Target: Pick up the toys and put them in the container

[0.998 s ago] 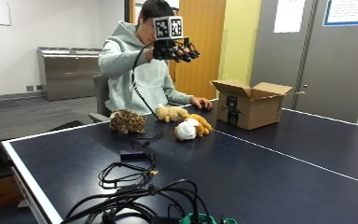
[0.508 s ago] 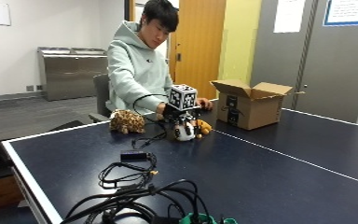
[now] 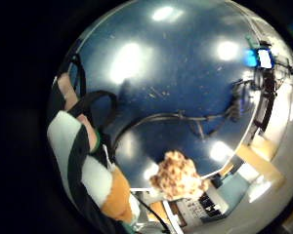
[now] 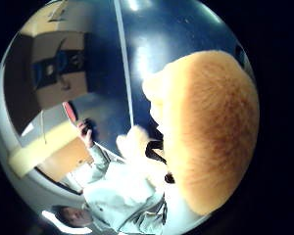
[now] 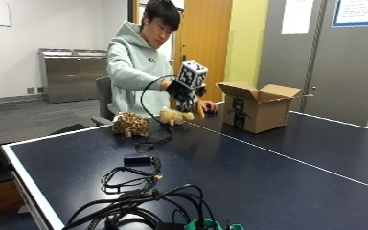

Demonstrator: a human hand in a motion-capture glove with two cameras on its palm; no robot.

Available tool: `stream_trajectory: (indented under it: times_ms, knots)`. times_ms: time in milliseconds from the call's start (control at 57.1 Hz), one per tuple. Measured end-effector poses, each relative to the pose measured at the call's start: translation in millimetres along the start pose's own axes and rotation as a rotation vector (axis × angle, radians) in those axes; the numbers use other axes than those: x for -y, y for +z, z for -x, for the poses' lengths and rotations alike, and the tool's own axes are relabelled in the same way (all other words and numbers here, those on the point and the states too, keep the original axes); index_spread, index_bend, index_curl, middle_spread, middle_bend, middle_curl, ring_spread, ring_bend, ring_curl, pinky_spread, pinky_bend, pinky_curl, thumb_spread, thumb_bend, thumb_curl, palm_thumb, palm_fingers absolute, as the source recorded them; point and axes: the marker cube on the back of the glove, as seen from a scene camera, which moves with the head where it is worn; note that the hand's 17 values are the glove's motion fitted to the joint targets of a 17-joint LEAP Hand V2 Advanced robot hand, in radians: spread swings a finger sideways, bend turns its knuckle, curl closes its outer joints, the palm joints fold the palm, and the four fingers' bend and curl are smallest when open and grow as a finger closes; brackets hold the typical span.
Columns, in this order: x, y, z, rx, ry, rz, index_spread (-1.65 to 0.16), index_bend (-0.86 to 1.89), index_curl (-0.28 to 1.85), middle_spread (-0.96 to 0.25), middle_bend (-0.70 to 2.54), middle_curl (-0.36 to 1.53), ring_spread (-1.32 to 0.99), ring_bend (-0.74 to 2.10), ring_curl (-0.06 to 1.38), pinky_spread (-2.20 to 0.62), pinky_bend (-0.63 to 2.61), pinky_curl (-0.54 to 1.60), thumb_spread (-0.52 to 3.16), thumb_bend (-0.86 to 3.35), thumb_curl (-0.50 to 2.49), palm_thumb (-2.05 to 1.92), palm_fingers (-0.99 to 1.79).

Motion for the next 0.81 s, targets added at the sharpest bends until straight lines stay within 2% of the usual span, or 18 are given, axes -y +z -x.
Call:
stream_trajectory:
  times_ms: [140, 280, 298, 350, 368, 490, 613, 665, 718, 735, 788, 805]
  knots:
    - [-23, -98, 20, -0.012, -0.068, -0.118, -0.30, 0.80, 0.66, -0.21, 0.97, 0.52, -0.34, 1.02, 0.46, -0.31, 1.02, 0.49, 0.72, 0.10, 0.66, 0.52, 1.08]
    - [-62, -168, 104, -0.086, -0.166, -0.274, -0.30, 0.84, 0.73, -0.21, 1.03, 0.58, -0.34, 1.06, 0.49, -0.32, 1.05, 0.52, 0.65, 0.08, 0.73, 0.53, 1.04]
    - [-65, -176, 111, -0.084, -0.206, -0.291, -0.30, 0.84, 0.74, -0.21, 1.04, 0.58, -0.34, 1.06, 0.50, -0.32, 1.05, 0.52, 0.64, 0.08, 0.73, 0.53, 1.03]
    - [-78, -195, 140, -0.052, -0.453, -0.345, -0.30, 0.85, 0.76, -0.21, 1.05, 0.60, -0.34, 1.08, 0.51, -0.31, 1.06, 0.54, 0.63, 0.07, 0.76, 0.53, 1.01]
    - [-80, -199, 152, -0.048, -0.487, -0.370, -0.30, 0.85, 0.77, -0.21, 1.06, 0.60, -0.34, 1.08, 0.51, -0.31, 1.07, 0.54, 0.62, 0.07, 0.76, 0.53, 1.01]
    - [-61, -219, 220, 0.030, -0.352, -0.523, -0.30, 0.87, 0.82, -0.21, 1.08, 0.63, -0.34, 1.11, 0.54, -0.32, 1.09, 0.56, 0.59, 0.05, 0.81, 0.53, 0.98]
    - [-35, -212, 260, 0.044, -0.422, -0.620, -0.29, 0.86, 0.86, -0.20, 1.09, 0.66, -0.33, 1.12, 0.56, -0.32, 1.11, 0.57, 0.58, 0.04, 0.85, 0.54, 0.94]
    - [-25, -204, 274, 0.054, -0.406, -0.646, -0.30, 0.87, 0.87, -0.21, 1.10, 0.67, -0.33, 1.12, 0.56, -0.31, 1.12, 0.58, 0.58, 0.03, 0.87, 0.54, 0.91]
    - [-26, -193, 291, 0.055, -0.522, -0.644, -0.30, 0.87, 0.89, -0.21, 1.10, 0.68, -0.34, 1.13, 0.57, -0.31, 1.13, 0.58, 0.58, 0.02, 0.88, 0.53, 0.89]
    - [-24, -191, 295, 0.065, -0.515, -0.636, -0.30, 0.87, 0.89, -0.21, 1.11, 0.68, -0.34, 1.13, 0.57, -0.31, 1.13, 0.58, 0.58, 0.02, 0.89, 0.53, 0.87]
    - [0, -187, 281, 0.034, -0.363, -0.621, -0.30, 0.86, 0.91, -0.21, 1.13, 0.69, -0.34, 1.12, 0.58, -0.31, 1.12, 0.59, 0.59, 0.01, 0.90, 0.52, 0.84]
    - [9, -186, 268, 0.013, -0.363, -0.604, -0.30, 0.83, 0.91, -0.21, 1.15, 0.70, -0.33, 1.13, 0.58, -0.31, 1.12, 0.59, 0.60, 0.00, 0.90, 0.51, 0.81]
